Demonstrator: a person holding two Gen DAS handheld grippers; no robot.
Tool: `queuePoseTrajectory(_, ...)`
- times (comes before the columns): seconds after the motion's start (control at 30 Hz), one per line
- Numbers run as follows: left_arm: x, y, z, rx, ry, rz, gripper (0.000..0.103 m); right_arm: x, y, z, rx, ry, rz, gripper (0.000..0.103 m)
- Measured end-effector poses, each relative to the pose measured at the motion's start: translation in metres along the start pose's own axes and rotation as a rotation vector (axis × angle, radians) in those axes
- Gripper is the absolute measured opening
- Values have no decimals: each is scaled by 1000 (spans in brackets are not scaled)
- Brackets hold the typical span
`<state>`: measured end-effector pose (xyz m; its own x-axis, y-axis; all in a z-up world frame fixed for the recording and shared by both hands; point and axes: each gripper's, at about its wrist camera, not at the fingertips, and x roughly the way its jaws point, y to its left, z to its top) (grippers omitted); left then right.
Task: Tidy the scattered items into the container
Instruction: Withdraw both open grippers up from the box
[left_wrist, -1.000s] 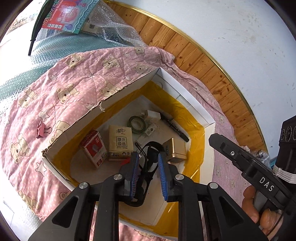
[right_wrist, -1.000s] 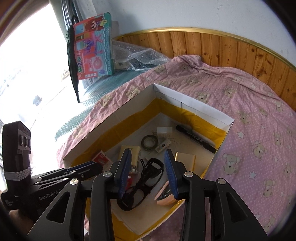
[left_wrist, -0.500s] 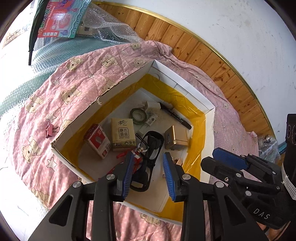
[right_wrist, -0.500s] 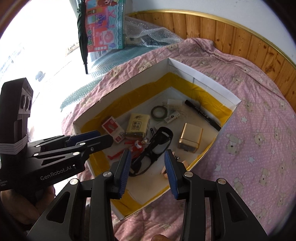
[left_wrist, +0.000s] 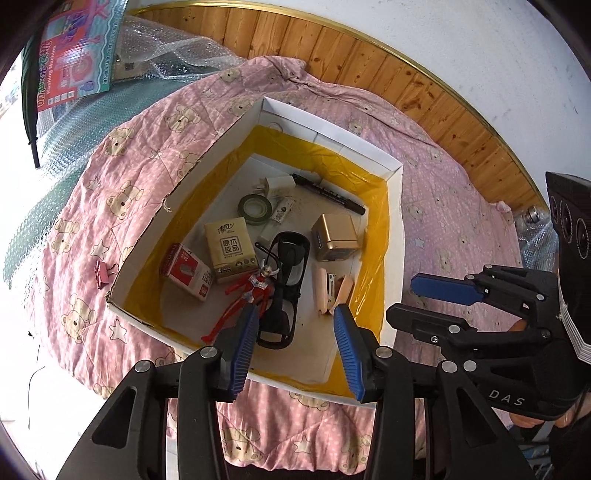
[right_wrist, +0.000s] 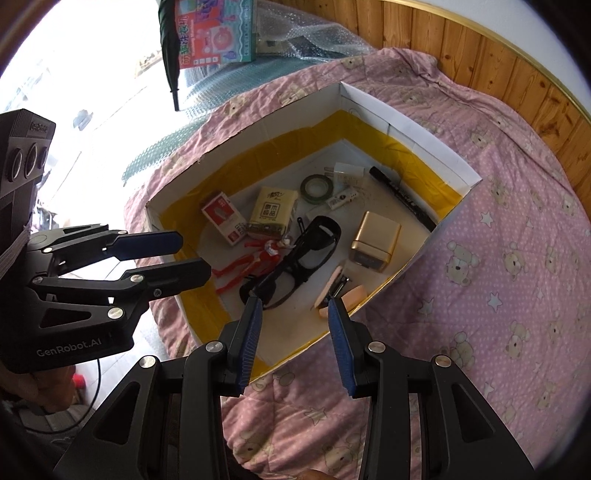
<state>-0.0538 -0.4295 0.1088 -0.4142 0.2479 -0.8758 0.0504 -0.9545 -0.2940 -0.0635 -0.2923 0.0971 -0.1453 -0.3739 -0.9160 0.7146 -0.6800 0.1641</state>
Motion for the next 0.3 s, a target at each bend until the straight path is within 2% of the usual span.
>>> queuePoseTrajectory(0.17, 6, -10, -1, 28, 53, -13, 44, -1, -4, 2, 1, 12, -5, 40)
queuePoseTrajectory(0.3, 7, -13, -2, 38, 60, -8, 44, -2, -7, 3, 6, 8, -3, 40)
